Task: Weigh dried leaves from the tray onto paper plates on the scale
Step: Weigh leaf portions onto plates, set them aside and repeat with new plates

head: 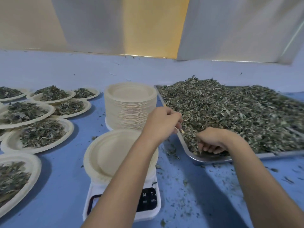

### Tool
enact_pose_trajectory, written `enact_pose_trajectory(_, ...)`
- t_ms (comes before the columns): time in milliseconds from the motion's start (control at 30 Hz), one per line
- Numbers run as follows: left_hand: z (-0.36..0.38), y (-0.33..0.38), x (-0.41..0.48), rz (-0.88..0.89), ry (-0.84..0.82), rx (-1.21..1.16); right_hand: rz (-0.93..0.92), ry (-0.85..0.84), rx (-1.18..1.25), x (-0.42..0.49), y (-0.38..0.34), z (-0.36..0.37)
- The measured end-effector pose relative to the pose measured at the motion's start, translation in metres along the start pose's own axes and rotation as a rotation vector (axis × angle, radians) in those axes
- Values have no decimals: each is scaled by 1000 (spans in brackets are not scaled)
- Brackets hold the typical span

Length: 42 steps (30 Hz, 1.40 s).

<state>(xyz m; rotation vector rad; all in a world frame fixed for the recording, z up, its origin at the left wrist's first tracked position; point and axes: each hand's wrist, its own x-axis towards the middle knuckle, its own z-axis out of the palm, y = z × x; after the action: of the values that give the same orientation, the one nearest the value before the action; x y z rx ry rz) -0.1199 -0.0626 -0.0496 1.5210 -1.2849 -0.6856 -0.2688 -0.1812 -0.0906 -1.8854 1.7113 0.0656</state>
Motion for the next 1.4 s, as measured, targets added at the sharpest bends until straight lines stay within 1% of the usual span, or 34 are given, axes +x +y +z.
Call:
enact_pose_trajectory(33, 3, 1, 1, -8, -3, -16, -9, -36, -5, 3, 0, 1)
enact_pose_trajectory(100, 6, 2, 2, -17, -9, -45, -88, -35, -10, 9, -6, 5)
enact_pose_trajectory(233, 2, 9, 9, -17, 15, -90, -324, 71, 98, 29, -28, 12)
enact_pose_trajectory(333, -7, 16, 16, -24, 49, -117, -395, 163, 123, 46, -41, 8)
enact_pose_trajectory(400, -12, 19, 20, -23, 54, -109, -394, 305, 156, 58, -42, 4)
enact_pose_trajectory(467, -16, 21, 24, -24, 53, -99, -348, 501, 222, 65, -41, 1)
enact_pose_trajectory(500, -18, 21, 25, -24, 53, -99, -319, 625, 213, 68, -40, 0)
enact_pose_trajectory(533, -19, 22, 26, -25, 54, -104, -309, 726, 153, 71, -40, 0)
enact_pose_trajectory(567, -20, 23, 26, -26, 55, -116, -329, 776, 65, 75, -40, 0)
enact_pose_trajectory(600, -21, 23, 27, -29, 54, -131, -363, 770, -23, 79, -40, 1)
enact_pose_trajectory(633, -22, 24, 27, -31, 53, -143, -389, 721, -83, 82, -41, 3)
enact_pose_trajectory(733, -20, 25, 28, -34, 49, -146, -383, 489, -101, 88, -45, 14)
enact_pose_trajectory(800, -19, 26, 27, -39, 43, -151, -387, 403, -126, 90, -47, 21)
enact_pose_trajectory(833, -18, 27, 27, -40, 40, -156, -412, 415, -146, 90, -49, 23)
enact_pose_trajectory(967, -18, 28, 26, -32, 45, -155, -492, 651, -211, 85, -52, 21)
enact_pose_trajectory(1033, -19, 30, 26, -20, 58, -137, -483, 634, -267, 85, -51, 24)
enact_pose_trajectory(1133, -21, 30, 25, -17, 66, -131, -478, 448, -239, 86, -49, 27)
enact_pose_trajectory(1200, -20, 31, 24, -16, 61, -136, -459, 367, -292, 85, -46, 26)
enact_pose_trajectory(1233, -20, 31, 23, -17, 58, -143, -447, 366, -354, 84, -46, 26)
enact_pose_trajectory(1300, -19, 32, 22, -18, 54, -160, -447, 435, -459, 82, -46, 27)
enact_pose_trajectory(1333, -19, 32, 22, -19, 55, -163, -460, 488, -464, 80, -48, 27)
enact_pose_trajectory(1400, -19, 32, 22, -17, 59, -166, -480, 600, -393, 77, -51, 28)
